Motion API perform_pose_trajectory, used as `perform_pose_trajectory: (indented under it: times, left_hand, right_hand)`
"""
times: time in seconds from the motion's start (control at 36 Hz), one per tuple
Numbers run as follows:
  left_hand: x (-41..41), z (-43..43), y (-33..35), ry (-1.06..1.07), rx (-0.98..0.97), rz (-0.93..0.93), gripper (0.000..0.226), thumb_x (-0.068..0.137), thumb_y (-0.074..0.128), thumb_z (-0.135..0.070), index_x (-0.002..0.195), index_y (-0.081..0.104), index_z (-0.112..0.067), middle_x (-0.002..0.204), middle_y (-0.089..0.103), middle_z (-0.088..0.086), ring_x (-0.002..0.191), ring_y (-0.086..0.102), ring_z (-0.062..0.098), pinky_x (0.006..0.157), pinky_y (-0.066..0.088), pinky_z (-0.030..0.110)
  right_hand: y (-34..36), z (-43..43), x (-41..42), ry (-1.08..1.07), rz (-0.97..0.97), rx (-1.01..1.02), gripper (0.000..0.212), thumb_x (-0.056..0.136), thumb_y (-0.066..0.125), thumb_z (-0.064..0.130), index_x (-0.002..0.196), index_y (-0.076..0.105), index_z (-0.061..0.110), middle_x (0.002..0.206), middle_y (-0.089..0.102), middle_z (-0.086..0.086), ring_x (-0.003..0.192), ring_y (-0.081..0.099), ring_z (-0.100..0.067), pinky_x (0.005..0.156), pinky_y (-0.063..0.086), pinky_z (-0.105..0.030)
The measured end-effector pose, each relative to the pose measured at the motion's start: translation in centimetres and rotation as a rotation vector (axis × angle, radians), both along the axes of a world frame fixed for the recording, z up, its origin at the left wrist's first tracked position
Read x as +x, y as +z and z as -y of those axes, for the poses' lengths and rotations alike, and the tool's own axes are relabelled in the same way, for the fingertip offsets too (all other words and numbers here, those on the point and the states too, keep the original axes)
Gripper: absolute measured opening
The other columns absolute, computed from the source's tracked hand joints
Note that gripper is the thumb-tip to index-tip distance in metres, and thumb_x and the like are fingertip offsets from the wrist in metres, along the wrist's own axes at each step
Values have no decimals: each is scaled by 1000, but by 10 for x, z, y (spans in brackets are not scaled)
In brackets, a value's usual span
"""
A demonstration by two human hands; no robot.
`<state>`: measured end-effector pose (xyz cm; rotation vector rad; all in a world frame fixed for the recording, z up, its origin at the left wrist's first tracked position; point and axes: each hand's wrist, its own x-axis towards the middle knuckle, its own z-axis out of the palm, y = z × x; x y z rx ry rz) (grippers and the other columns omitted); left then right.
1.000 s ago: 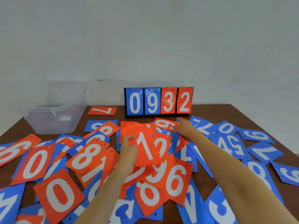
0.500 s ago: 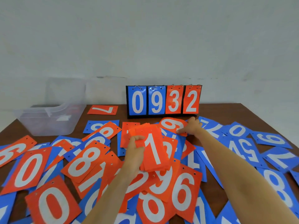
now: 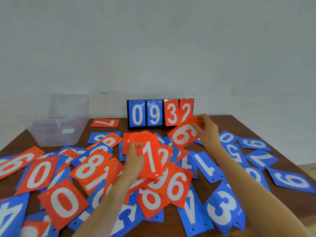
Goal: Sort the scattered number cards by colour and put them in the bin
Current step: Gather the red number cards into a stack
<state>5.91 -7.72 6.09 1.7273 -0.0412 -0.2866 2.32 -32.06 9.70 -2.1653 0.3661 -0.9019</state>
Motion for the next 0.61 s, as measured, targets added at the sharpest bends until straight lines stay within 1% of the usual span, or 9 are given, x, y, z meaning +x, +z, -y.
perform_pose_trajectory:
  times: [0.06, 0.11, 0.17, 0.28, 0.36, 0.44, 0.5, 0.56, 0.61]
  left_hand:
    - [-10, -4, 6, -7, 26, 37, 42, 94, 33, 5, 112, 47, -30, 126, 49, 5, 97, 63, 25, 69, 58, 35]
    - [-19, -6, 10, -21, 33, 56, 41, 93, 34, 5, 112, 46, -30, 124, 48, 3, 94, 62, 22, 73, 58, 39]
    - [-29, -9, 13, -32, 31, 76, 43, 90, 34, 7, 110, 47, -30, 115, 51, 2, 86, 61, 21, 75, 57, 42]
    - [-52, -11, 18, -77, 16, 122, 44, 86, 34, 8, 102, 52, -29, 98, 59, 7, 63, 54, 19, 52, 44, 31]
    - [-68, -11, 21, -124, 25, 127, 40, 87, 37, 5, 95, 52, -32, 93, 61, 6, 56, 51, 16, 46, 41, 26]
    - [-83, -10, 21, -152, 6, 163, 36, 87, 40, 3, 98, 53, -28, 93, 58, 4, 51, 46, 10, 39, 37, 18]
    - [-92, -11, 21, -173, -30, 177, 30, 90, 42, 0, 100, 54, -25, 94, 58, 2, 57, 50, 9, 44, 42, 17]
    - [-97, -11, 20, -194, -73, 201, 22, 90, 47, -6, 100, 56, -23, 98, 60, 2, 70, 55, 11, 57, 47, 21]
    - [-102, -11, 19, -220, -100, 222, 14, 89, 56, -13, 99, 55, -23, 103, 59, 0, 85, 57, 11, 67, 45, 21]
  right_hand:
    - [8, -6, -20, 39, -10, -18, 18, 92, 59, 20, 110, 57, 17, 98, 63, 6, 85, 59, -4, 72, 48, -13]
    - [15, -11, -38, 89, -70, -10, 22, 91, 60, 24, 112, 59, 18, 103, 64, 3, 92, 61, -10, 76, 53, -24]
    - [21, -19, -55, 155, -141, 48, 24, 91, 61, 27, 114, 60, 21, 106, 64, 1, 94, 62, -14, 69, 56, -29]
    - [28, -41, -81, 276, -181, 69, 21, 88, 65, 26, 108, 63, 22, 103, 67, 1, 90, 66, -13, 71, 57, -27]
    - [29, -57, -93, 325, -235, 46, 10, 85, 68, 28, 91, 60, 27, 92, 66, 8, 83, 65, -8, 65, 54, -17]
    - [24, -71, -98, 347, -280, 44, 15, 83, 71, 28, 81, 56, 28, 87, 65, 8, 81, 65, -9, 65, 54, -20]
    - [19, -78, -100, 342, -278, 17, 16, 82, 72, 27, 80, 57, 24, 87, 66, 4, 82, 65, -12, 68, 55, -23]
    - [13, -84, -100, 304, -275, -6, 17, 81, 72, 28, 83, 57, 21, 90, 66, 1, 82, 63, -12, 71, 54, -23]
    - [7, -89, -99, 262, -262, -31, 19, 81, 73, 30, 84, 58, 18, 90, 66, -3, 83, 62, -16, 74, 54, -28]
